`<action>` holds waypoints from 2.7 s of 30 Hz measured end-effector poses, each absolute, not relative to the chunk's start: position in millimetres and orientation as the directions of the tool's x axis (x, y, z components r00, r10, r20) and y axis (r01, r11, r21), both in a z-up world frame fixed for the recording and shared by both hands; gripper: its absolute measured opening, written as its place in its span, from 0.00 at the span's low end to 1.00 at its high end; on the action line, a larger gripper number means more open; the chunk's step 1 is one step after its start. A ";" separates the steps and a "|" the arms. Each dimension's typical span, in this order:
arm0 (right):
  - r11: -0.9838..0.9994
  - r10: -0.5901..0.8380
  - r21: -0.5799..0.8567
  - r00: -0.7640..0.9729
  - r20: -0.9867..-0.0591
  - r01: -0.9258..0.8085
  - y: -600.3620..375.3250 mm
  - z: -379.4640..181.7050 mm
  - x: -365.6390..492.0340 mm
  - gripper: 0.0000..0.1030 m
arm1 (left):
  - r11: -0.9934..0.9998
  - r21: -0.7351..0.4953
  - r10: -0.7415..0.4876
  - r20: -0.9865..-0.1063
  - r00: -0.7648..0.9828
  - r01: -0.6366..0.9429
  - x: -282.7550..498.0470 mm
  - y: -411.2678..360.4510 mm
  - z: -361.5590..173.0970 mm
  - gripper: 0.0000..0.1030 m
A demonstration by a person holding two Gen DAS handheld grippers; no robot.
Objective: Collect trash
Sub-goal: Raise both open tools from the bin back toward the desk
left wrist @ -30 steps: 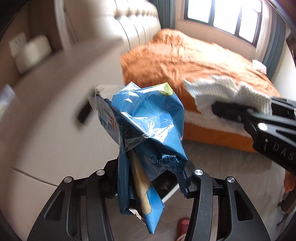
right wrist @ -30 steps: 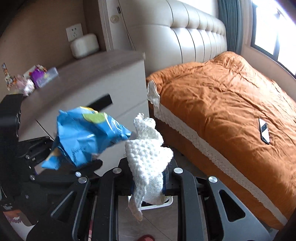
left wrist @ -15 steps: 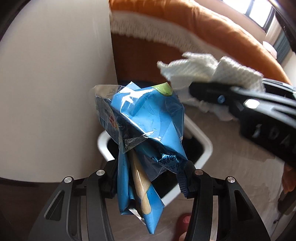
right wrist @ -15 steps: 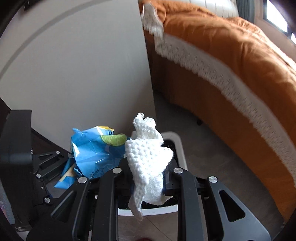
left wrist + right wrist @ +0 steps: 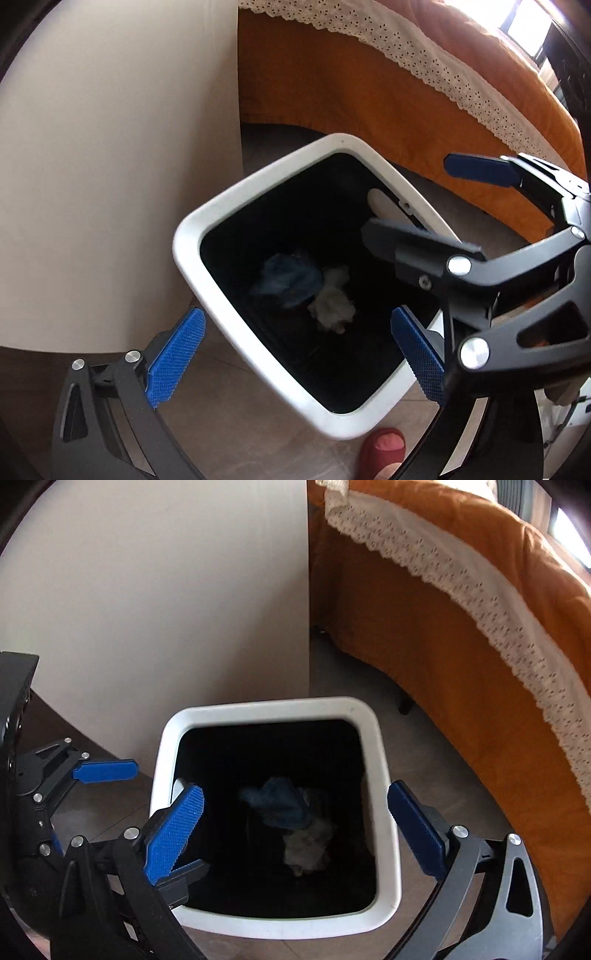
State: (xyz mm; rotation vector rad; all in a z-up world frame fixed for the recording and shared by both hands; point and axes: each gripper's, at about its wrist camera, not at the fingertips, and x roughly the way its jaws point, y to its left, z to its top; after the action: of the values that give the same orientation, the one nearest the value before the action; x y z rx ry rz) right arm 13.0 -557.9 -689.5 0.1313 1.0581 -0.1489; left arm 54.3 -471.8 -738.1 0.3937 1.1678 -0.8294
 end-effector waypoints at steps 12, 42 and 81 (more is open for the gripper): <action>0.978 -0.095 0.016 0.512 -0.854 0.208 -545.8 -617.8 12.2 0.97 | 0.661 -0.128 -0.403 -0.892 0.206 0.740 60.5 -450.3 -662.6 0.96; 0.986 -0.111 0.038 0.806 -0.582 0.163 -447.5 -198.9 -9.9 0.97 | 0.791 -0.108 -0.487 -0.706 0.514 0.602 47.7 -299.3 -238.3 0.96; 0.997 0.037 -0.041 0.856 -0.516 -0.067 -158.4 -110.2 112.4 0.97 | 0.969 -0.019 -0.205 -0.619 0.758 0.247 174.1 28.8 -136.7 0.96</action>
State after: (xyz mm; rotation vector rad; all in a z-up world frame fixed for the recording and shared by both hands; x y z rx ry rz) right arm 112.4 -158.4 -110.2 -0.0584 0.5412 0.0547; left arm 174.1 28.8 -136.7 0.0651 0.6667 -0.2464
